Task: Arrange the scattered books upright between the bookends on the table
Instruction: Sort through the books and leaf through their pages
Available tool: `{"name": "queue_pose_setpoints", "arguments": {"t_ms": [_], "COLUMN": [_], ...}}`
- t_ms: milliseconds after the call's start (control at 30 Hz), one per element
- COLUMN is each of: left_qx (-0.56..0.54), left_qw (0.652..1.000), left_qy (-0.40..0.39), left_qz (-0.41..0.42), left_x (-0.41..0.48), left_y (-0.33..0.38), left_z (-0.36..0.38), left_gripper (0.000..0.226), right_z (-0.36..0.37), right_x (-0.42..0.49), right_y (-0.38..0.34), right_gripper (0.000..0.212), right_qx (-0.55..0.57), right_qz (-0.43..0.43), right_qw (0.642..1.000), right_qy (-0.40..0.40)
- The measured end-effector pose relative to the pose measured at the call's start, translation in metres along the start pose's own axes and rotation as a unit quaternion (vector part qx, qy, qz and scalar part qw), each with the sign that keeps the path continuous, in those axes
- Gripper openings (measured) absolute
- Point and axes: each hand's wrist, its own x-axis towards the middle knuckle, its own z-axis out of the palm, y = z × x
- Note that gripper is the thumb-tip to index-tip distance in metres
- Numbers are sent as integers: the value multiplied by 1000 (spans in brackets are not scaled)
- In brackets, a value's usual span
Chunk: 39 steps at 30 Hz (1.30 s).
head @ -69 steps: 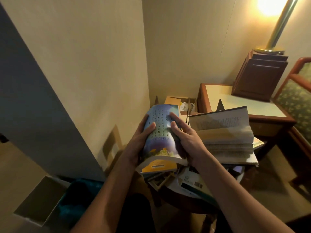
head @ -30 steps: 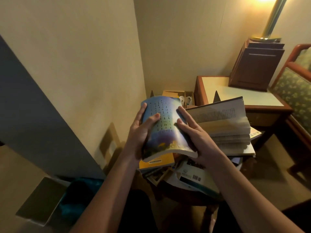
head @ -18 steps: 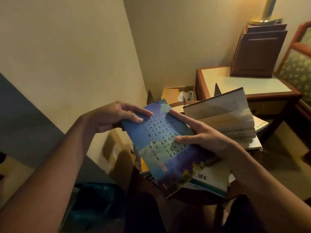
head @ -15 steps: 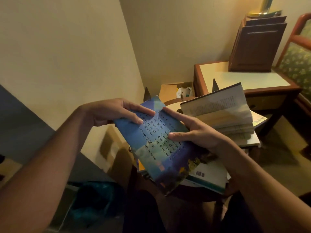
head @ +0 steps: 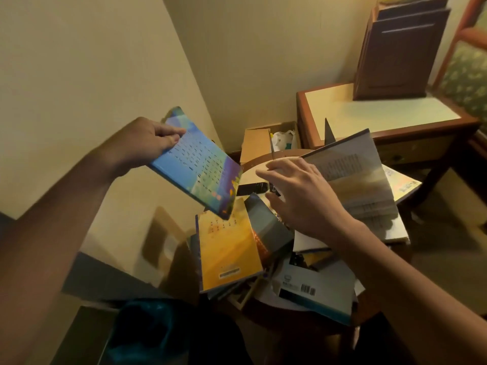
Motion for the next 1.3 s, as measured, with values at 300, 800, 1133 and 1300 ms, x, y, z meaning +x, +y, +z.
{"name": "queue_pose_setpoints", "arguments": {"t_ms": [300,800,1133,1300], "left_qx": [123,145,190,180], "left_qw": [988,983,980,976], "left_qy": [94,105,62,117], "left_qz": [18,-42,21,32], "left_x": [76,138,149,142], "left_y": [-1,-46,-50,-55], "left_z": [78,185,194,188], "left_gripper": [34,41,49,44], "right_z": [-8,0,3,5], "right_x": [0,-9,-1,1], "right_y": [48,71,74,74], "right_gripper": [71,80,86,83], "right_qx": [-220,-228,-221,-218], "right_qz": [70,41,59,61], "right_qw": [973,973,973,974], "right_qy": [6,17,13,10]}}
